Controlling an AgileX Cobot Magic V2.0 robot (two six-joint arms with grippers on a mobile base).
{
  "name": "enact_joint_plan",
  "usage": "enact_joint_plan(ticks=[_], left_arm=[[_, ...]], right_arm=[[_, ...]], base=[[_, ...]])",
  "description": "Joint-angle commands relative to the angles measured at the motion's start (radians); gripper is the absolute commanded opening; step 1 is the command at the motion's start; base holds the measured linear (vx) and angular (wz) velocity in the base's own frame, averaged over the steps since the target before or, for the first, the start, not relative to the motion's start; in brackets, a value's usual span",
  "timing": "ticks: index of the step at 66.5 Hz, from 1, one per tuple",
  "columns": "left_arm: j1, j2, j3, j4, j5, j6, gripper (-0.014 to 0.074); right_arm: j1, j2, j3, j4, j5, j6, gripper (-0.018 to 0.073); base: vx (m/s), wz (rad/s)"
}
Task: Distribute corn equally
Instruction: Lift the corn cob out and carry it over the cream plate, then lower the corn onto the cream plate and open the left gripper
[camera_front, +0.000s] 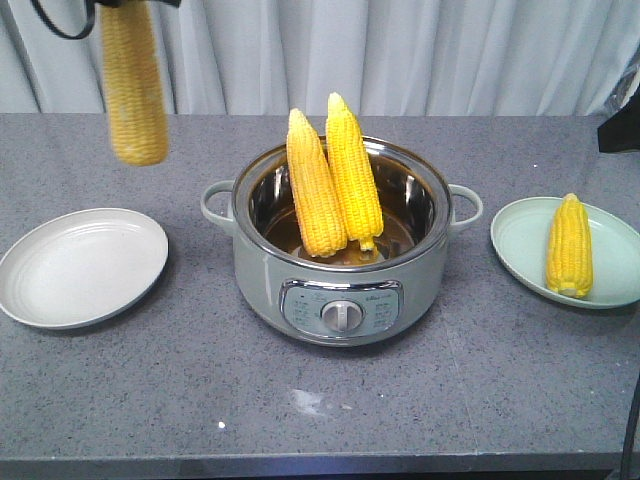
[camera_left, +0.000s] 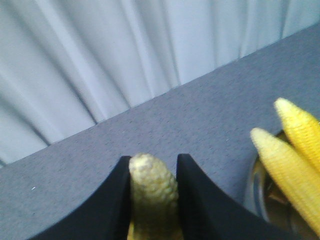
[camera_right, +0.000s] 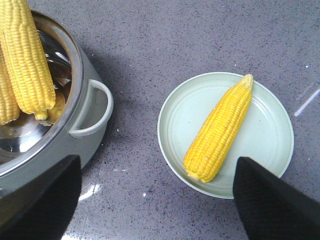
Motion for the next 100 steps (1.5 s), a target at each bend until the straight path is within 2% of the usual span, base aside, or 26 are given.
enact_joint_plan(ticks=[1, 14, 20, 44, 79, 90, 100], left_arm=[[0.018, -0.035, -0.031, 0.073, 0.012, -0.026, -0.0008], [0.102, 0.036, -0.031, 0.070, 0.172, -0.009, -0.0008], [0.124, 0.086, -0.031, 0.069, 0.206, 0.013, -0.0008], [0.146, 0.248, -0.031, 0.069, 0.265, 0.053, -0.0006], [0.147, 0.317, -0.031, 0.066, 0.265, 0.051, 0.0013], [0.147, 0.317, -0.028, 0.066, 0.265, 0.051, 0.0096], [0.147, 0.317, -0.028, 0.066, 0.265, 0.052, 0.0276]], right_arm=[[0.000, -0.028, -0.022, 0.016, -0.056, -0.009, 0.0594], [0.000, -0.028, -0.022, 0.016, -0.056, -0.009, 0.0594], [0.000, -0.028, -0.022, 0.016, -0.056, -0.009, 0.0594], [0.000, -0.028, -0.022, 0.016, -0.053, -0.009, 0.0594], [0.000, -0.028, -0.022, 0.017, -0.052, -0.009, 0.0594], [0.000, -0.028, -0.022, 0.017, -0.053, -0.009, 0.0594], [0.000, -0.028, -0.022, 0.017, -0.053, -0.009, 0.0594]], base=[[0.00, 0.00], [0.00, 0.00], [0.00, 0.00], [0.00, 0.00], [0.00, 0.00], [0.00, 0.00], [0.00, 0.00]])
